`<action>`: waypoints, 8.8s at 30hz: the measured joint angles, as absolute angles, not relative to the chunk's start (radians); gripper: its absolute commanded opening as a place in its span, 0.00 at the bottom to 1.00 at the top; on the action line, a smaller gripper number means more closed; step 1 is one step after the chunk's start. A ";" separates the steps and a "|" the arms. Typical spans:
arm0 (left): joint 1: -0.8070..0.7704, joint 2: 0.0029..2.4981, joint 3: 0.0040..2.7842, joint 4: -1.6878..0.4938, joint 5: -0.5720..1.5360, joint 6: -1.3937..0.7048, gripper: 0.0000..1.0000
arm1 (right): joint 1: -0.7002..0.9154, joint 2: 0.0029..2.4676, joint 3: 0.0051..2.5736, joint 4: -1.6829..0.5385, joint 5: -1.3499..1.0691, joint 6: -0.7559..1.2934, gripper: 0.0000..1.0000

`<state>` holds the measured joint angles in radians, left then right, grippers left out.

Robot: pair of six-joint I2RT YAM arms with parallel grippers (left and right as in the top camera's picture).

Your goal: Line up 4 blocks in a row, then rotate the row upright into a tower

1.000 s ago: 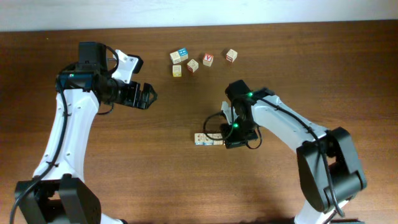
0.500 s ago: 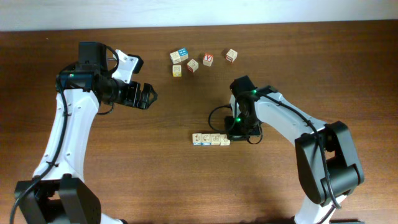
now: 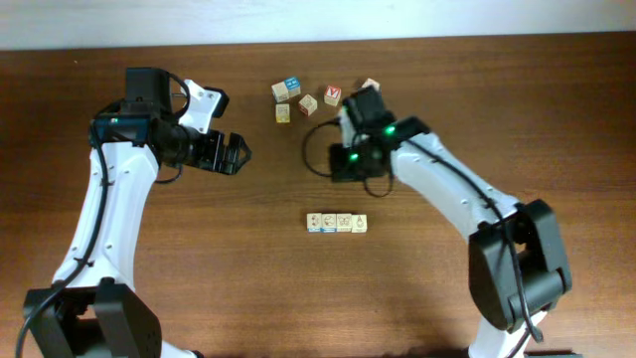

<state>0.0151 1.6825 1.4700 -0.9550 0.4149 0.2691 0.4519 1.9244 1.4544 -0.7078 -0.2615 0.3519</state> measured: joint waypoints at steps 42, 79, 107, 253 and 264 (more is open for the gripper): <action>-0.090 1.668 1.278 -0.934 0.366 -0.051 0.00 | 0.066 1.773 1.619 -1.340 -0.433 -0.054 0.04; -0.329 1.749 0.874 -0.357 0.525 -0.385 0.00 | 0.152 1.786 1.024 -0.631 -0.595 0.340 0.04; -0.321 1.749 0.874 -0.355 0.562 -0.359 0.00 | 0.208 1.851 1.024 -0.641 -0.624 0.325 0.04; -0.277 1.737 0.895 -0.519 0.290 -0.340 0.00 | 0.655 1.758 1.317 -0.654 -0.393 0.397 0.04; -0.219 1.737 0.895 -0.516 0.275 -0.332 0.00 | 0.671 1.774 1.319 -0.646 -0.470 0.398 0.04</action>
<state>-0.2192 1.7374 0.8948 -0.5156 0.2752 -0.3325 0.6712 1.7741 1.3186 -0.6460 -0.4702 0.3977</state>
